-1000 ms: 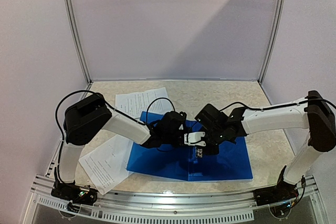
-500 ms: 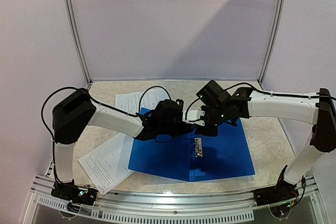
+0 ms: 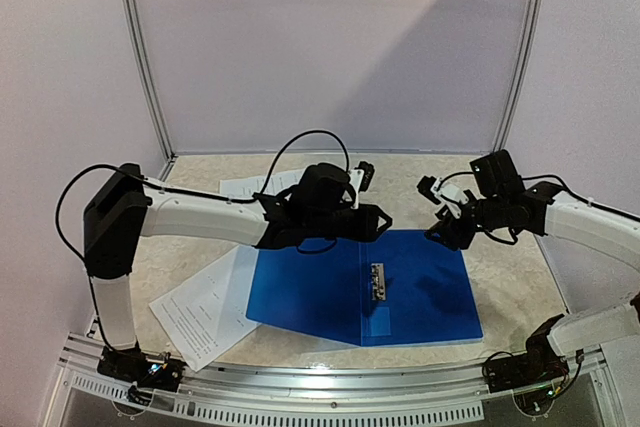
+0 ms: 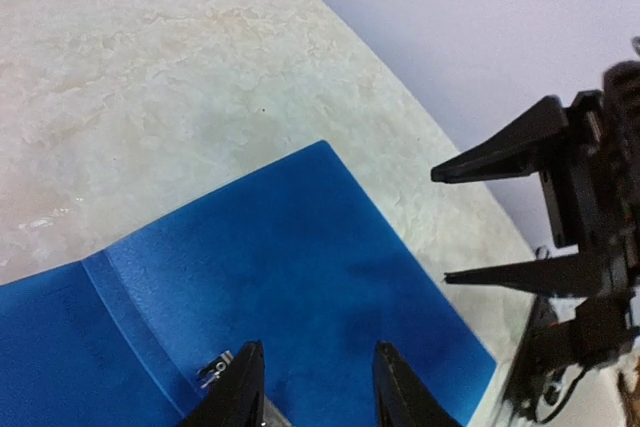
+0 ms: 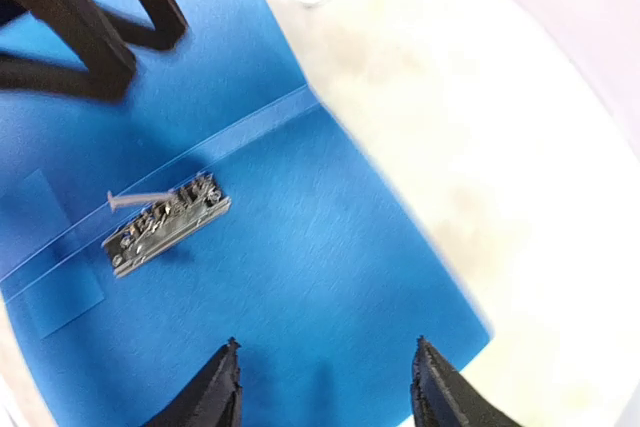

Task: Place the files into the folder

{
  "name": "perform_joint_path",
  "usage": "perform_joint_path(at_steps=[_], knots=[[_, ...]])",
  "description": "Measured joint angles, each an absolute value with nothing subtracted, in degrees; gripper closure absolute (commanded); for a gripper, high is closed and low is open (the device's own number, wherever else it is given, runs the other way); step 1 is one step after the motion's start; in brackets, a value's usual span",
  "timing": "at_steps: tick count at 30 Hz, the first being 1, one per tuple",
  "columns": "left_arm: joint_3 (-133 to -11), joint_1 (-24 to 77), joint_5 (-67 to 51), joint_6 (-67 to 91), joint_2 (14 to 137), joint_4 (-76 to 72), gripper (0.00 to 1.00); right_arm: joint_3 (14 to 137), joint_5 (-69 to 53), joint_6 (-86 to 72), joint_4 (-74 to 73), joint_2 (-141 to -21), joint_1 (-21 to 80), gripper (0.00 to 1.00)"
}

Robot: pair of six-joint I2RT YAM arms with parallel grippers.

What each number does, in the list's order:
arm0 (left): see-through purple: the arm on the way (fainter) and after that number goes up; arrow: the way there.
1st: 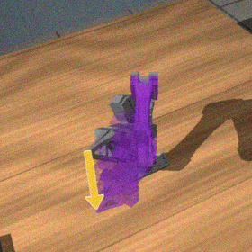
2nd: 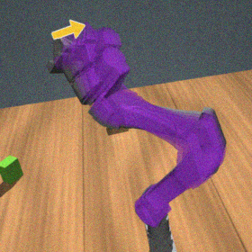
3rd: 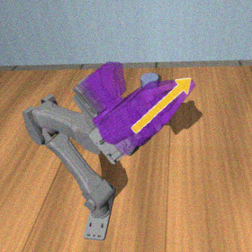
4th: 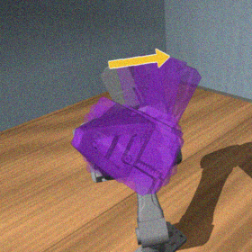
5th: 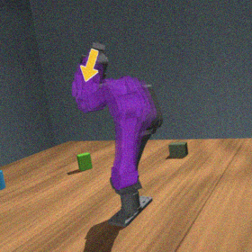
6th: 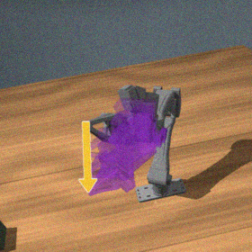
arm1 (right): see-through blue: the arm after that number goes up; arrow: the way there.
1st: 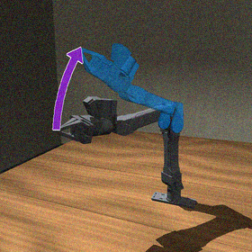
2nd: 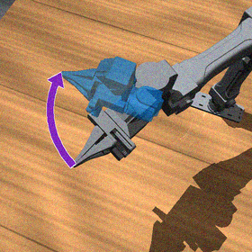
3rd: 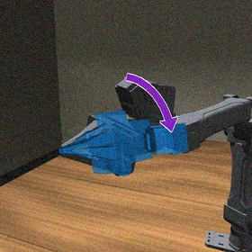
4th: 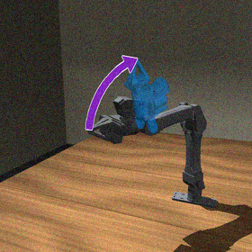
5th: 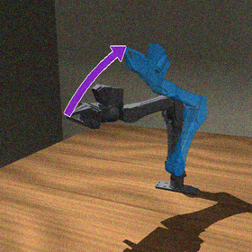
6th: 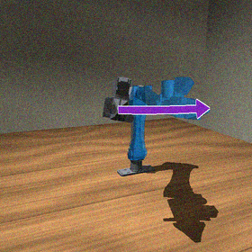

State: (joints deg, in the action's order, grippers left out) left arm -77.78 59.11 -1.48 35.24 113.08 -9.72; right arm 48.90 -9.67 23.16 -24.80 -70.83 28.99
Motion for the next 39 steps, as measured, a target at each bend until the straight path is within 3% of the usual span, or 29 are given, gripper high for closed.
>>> perform_joint_path(at_steps=[1, 3, 4, 5, 10, 18, 22, 39], knots=[[-77.6, 59.3, -1.1, 33.6, 112.4, -8.3, 0.53, 47.3, -10.5, 22.6, -24.6, -69.8, 28.4, 0.40], [-76.2, 59.8, -0.3, 30.8, 110.2, -5.8, 0.28, 43.6, -12.6, 21.7, -23.9, -67.4, 26.9, 0.40], [-75.3, 60.1, -0.1, 29.6, 109.0, -4.9, 0.09, 41.8, -13.4, 21.4, -23.5, -66.5, 26.3, 0.40], [-74.2, 60.3, 0.1, 28.4, 107.7, -4.3, 0.03, 40.0, -14.2, 21.3, -23.3, -65.8, 25.8, 0.40], [-69.6, 61.7, -0.3, 24.4, 103.6, -3.7, 0.09, 32.0, -17.0, 21.2, -20.8, -65.5, 25.6, 0.42], [-68.5, 63.9, 5.0, 18.7, 106.2, -2.0, 0.11, 29.2, -19.3, 21.3, -17.5, -66.7, 23.0, 0.66], [-68.5, 64.9, 6.2, 16.0, 109.0, -1.7, 0.14, 28.8, -20.3, 21.6, -16.6, -68.3, 22.8, 0.89], [-75.2, 65.5, 7.8, 9.8, 118.1, 4.3, 0.14, 28.3, -19.5, 23.0, -15.8, -75.5, 22.8, 0.97]])
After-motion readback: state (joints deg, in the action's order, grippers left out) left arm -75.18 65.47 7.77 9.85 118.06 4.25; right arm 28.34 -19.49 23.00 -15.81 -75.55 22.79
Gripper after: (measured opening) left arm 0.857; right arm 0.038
